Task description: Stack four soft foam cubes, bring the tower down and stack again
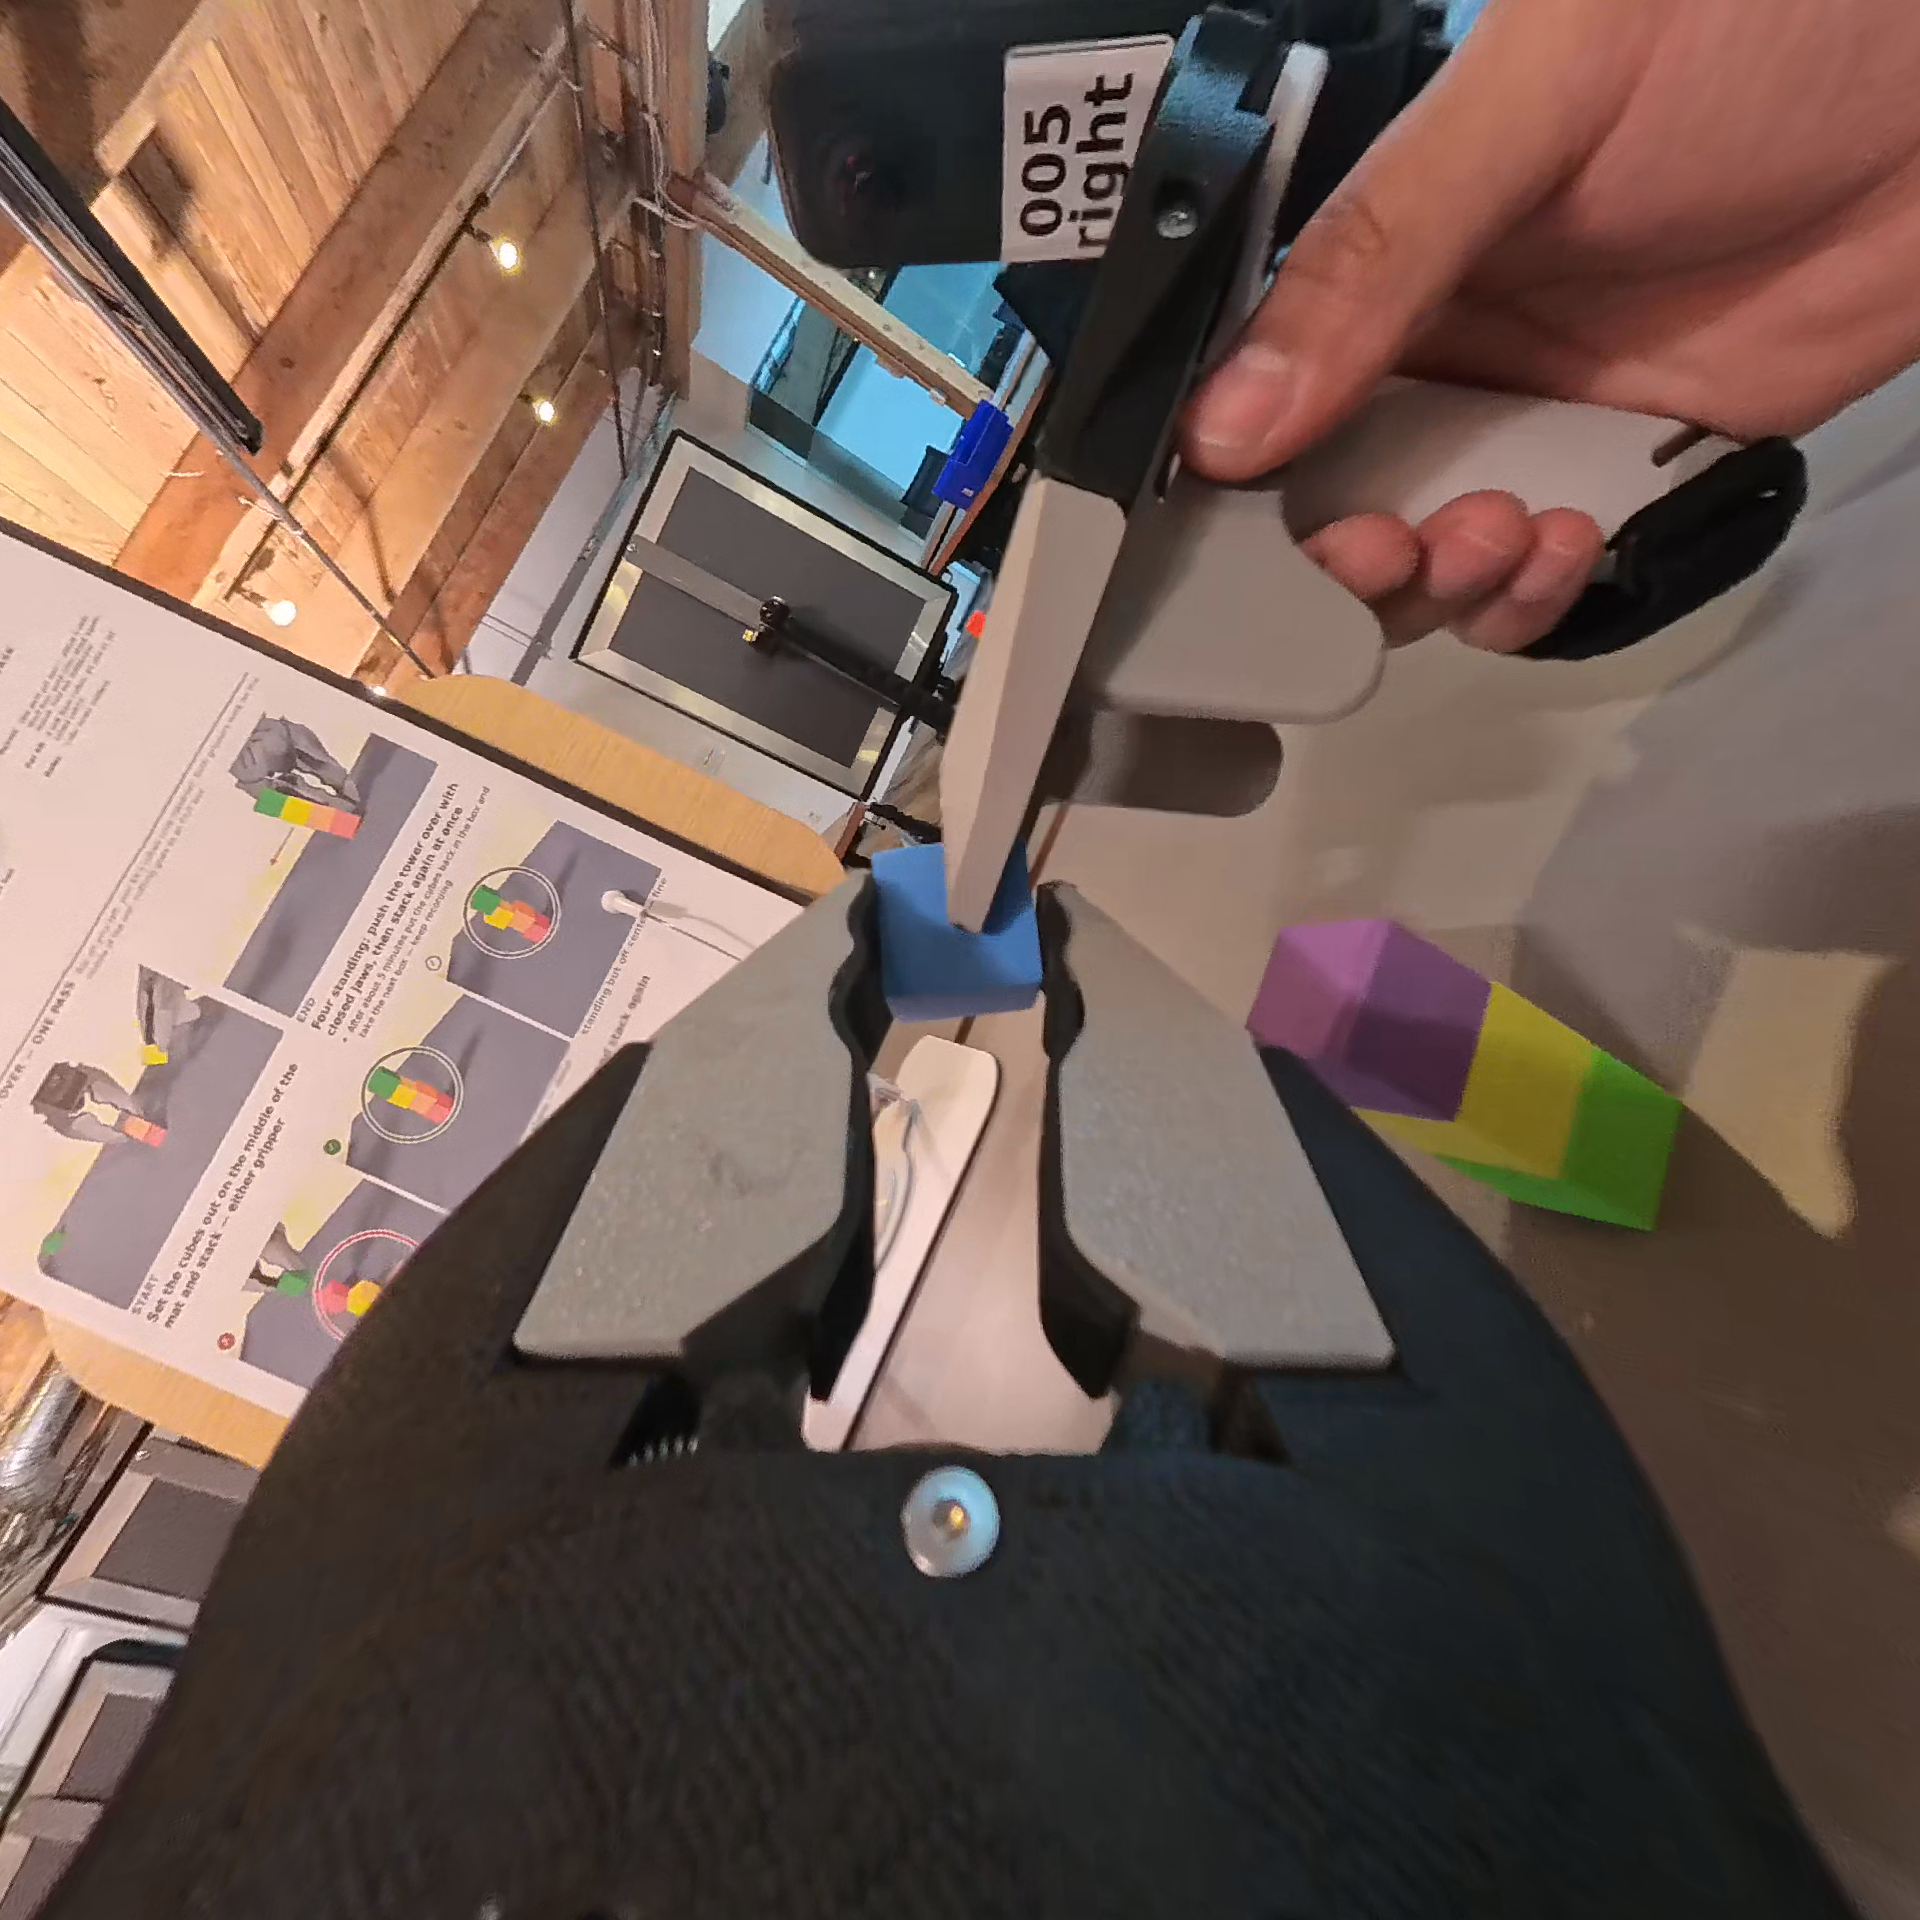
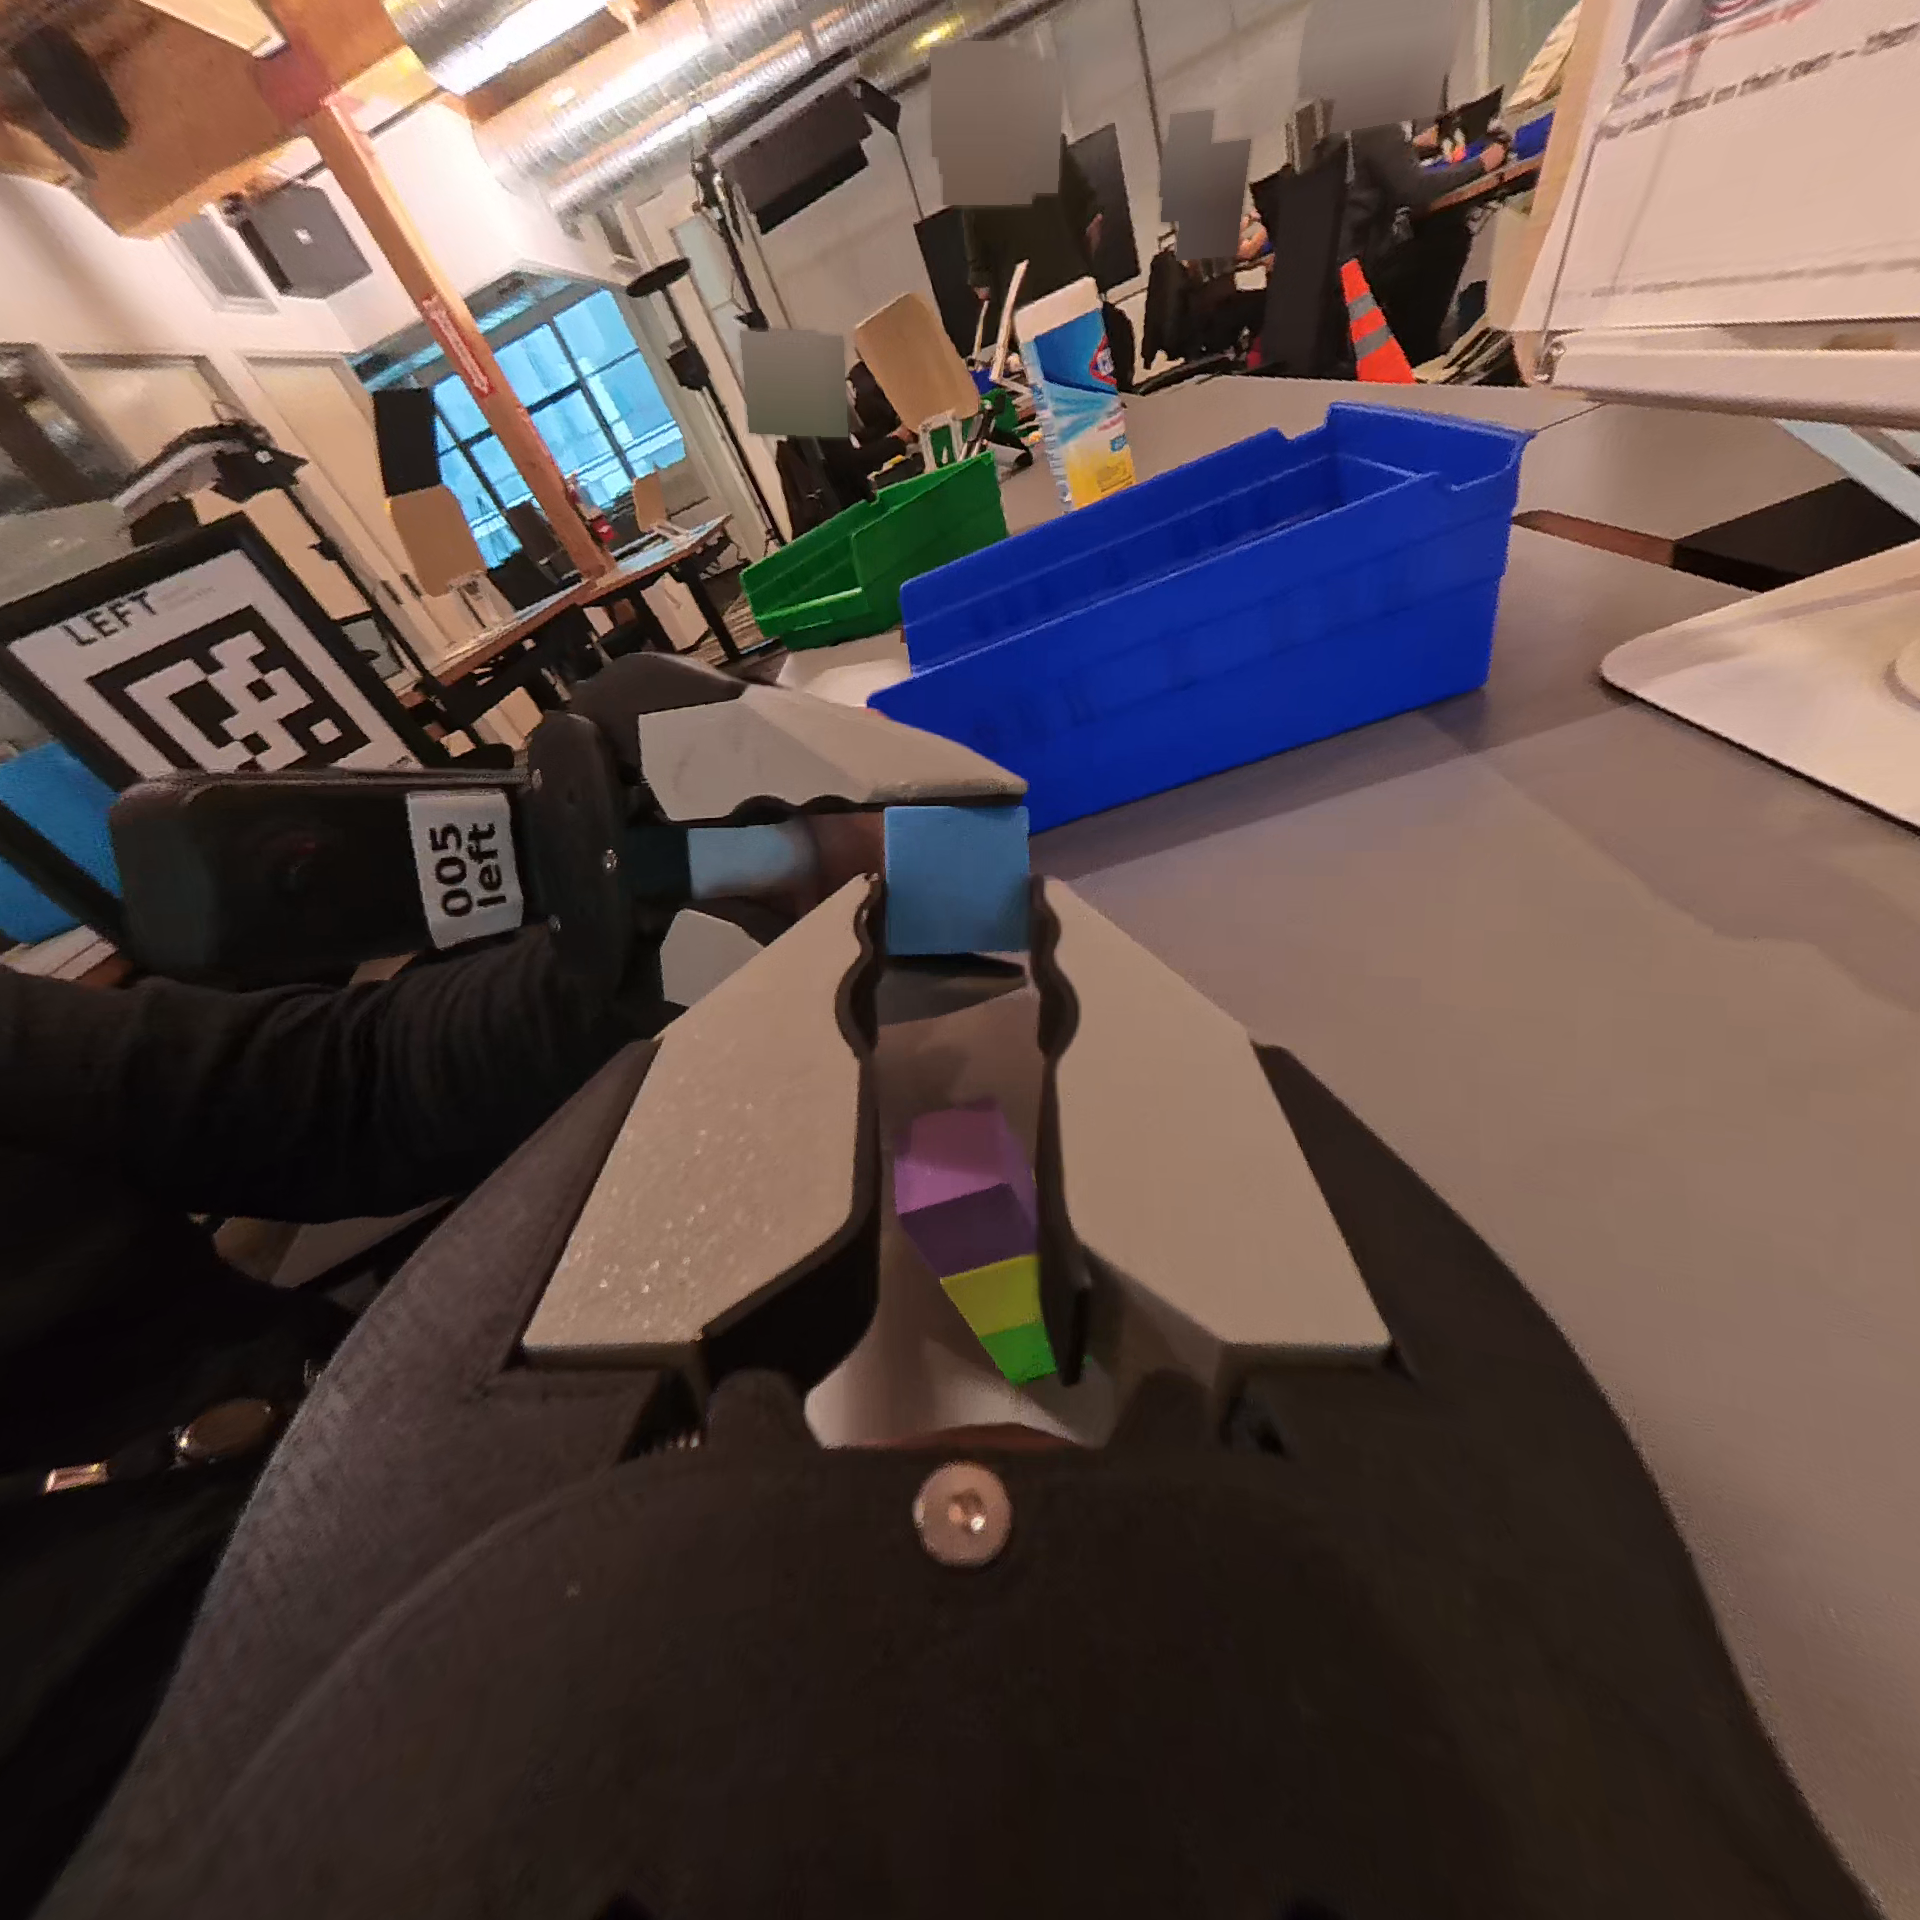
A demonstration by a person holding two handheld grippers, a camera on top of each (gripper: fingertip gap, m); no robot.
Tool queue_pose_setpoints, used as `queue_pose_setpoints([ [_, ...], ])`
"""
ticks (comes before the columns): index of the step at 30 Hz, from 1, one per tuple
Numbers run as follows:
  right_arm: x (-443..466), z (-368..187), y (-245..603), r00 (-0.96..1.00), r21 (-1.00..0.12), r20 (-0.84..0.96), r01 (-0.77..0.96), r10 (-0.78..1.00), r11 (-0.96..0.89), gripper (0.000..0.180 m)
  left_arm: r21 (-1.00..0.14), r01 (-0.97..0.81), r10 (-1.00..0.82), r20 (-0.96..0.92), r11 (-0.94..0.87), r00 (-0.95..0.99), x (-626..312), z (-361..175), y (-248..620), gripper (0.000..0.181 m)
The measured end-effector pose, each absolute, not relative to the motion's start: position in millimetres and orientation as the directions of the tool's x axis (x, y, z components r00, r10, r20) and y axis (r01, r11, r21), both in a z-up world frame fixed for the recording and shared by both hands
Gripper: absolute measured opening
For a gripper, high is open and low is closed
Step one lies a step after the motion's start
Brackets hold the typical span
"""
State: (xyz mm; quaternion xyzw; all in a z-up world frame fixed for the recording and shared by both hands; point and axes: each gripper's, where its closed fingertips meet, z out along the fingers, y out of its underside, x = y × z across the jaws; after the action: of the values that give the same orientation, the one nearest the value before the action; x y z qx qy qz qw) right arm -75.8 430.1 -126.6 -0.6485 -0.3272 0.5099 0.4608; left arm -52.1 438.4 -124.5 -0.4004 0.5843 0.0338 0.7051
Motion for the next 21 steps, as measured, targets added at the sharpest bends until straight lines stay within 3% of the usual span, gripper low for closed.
queue_pose_setpoints([
  [21, -74.5, -134.4, 428.5, 0.347, -0.954, -0.233, 0.1, 0.908, -0.283, 0.024, -0.551, -0.498, -0.476, -0.833, 0.669, 0.283, -54.3, -134.0, 435.5, 0.029],
])
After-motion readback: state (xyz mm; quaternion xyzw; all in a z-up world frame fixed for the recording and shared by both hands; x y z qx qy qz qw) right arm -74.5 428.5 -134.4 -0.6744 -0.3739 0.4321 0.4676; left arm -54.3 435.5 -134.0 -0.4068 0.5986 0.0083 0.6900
